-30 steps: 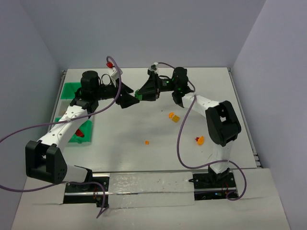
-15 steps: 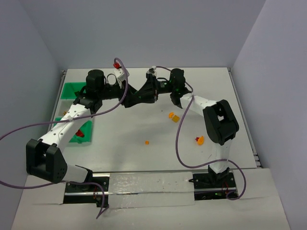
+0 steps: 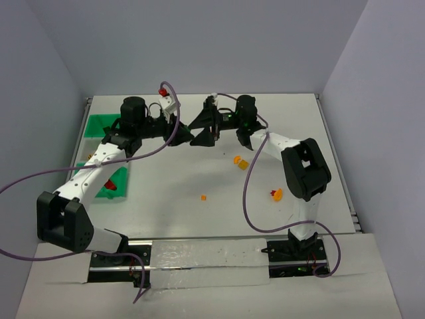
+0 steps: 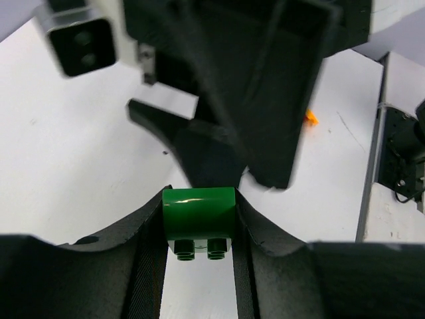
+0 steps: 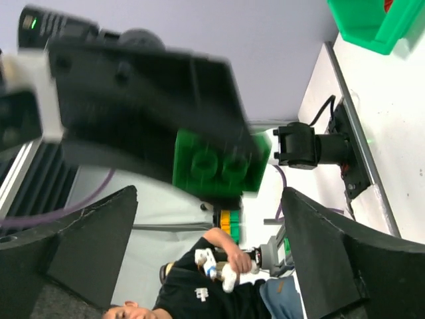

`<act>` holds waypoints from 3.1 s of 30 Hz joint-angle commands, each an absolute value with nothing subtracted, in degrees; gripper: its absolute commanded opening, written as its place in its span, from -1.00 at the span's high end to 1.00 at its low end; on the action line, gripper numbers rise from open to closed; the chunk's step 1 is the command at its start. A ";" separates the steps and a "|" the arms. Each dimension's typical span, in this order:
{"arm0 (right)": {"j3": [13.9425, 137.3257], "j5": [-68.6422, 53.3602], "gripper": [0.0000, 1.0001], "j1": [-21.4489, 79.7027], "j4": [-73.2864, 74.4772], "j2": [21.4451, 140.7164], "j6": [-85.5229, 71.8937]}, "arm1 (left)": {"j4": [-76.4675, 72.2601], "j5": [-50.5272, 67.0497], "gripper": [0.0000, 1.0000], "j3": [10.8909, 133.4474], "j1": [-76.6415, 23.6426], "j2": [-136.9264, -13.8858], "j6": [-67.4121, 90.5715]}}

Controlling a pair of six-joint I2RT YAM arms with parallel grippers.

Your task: Sort the legos into containers by color

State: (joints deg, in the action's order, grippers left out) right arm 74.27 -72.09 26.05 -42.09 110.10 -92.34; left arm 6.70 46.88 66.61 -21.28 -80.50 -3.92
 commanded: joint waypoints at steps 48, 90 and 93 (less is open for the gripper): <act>75.49 -1.87 -1.00 -5.00 46.93 92.60 19.36 | 27.60 12.09 -0.40 97.85 11.78 -111.62 -4.29; 90.85 -12.87 -0.28 -5.44 51.57 119.12 43.22 | 32.80 38.68 -0.66 90.50 7.56 -96.14 -7.38; 91.24 -13.47 -0.12 -5.18 52.04 119.09 43.60 | 32.15 39.13 -0.66 89.54 7.47 -95.52 -6.94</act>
State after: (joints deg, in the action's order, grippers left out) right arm 88.64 -11.53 -5.94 50.64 119.09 42.17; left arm 33.43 36.96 90.73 7.84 -99.43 -6.74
